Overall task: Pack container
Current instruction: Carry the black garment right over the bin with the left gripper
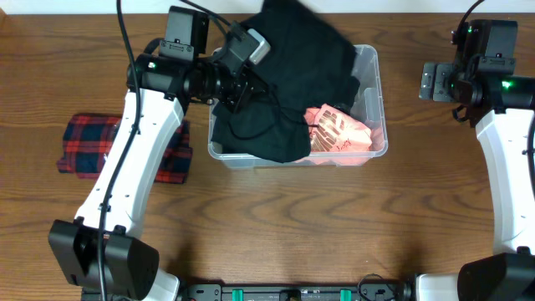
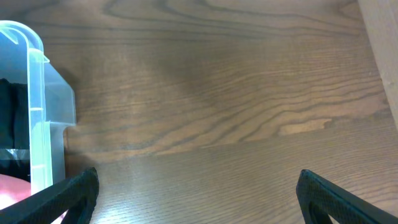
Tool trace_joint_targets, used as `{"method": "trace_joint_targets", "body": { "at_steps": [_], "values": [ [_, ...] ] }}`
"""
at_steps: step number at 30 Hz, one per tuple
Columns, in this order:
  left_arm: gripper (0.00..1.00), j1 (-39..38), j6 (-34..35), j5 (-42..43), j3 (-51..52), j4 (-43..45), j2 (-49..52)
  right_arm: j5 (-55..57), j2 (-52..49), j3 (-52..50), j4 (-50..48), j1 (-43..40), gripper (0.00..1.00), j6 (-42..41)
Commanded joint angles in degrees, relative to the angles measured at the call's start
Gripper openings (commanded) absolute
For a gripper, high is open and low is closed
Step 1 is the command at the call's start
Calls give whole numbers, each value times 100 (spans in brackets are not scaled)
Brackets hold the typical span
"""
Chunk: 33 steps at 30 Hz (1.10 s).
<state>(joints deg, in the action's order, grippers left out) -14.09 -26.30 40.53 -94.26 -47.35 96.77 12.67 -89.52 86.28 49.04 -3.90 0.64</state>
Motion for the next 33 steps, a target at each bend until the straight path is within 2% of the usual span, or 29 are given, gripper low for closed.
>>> {"method": "trace_joint_targets", "body": {
  "at_steps": [1,10,13,15,18,21,23,26,27,28,30,33],
  "values": [
    [6,-131,-713,450,-240,87,-129,39,-28,-11,7,-37,99,4],
    [6,-422,-964,452,-240,232,-129,39,-28,-11,7,-37,99,4],
    [6,-455,-811,509,-240,378,-129,39,-28,-11,7,-37,99,4],
    [6,-455,-385,662,-240,667,-129,39,-28,-11,7,-37,99,4],
    [6,-455,678,678,-240,1305,-129,39,-28,-11,7,-37,99,4],
    [6,-455,2516,286,-240,2063,-129,39,-28,-11,7,-37,99,4],
    [6,-461,3869,-496,-240,2291,-129,39,-28,-11,7,-37,99,4],
    [6,-474,5939,-1928,-227,2179,-129,39,-28,-11,7,-37,99,4],
    [6,-507,6953,-2601,-205,2035,-129,39,-28,-11,7,-37,99,4],
    [6,-518,7121,-2717,-195,2022,-129,39,-28,-11,7,-37,99,4],
    [6,-621,8008,-3241,-142,2004,-129,39,-28,-11,7,-37,99,4],
    [6,-874,8953,-3849,-83,2004,-129,39,-28,-11,7,-37,99,4]
  ]
}}
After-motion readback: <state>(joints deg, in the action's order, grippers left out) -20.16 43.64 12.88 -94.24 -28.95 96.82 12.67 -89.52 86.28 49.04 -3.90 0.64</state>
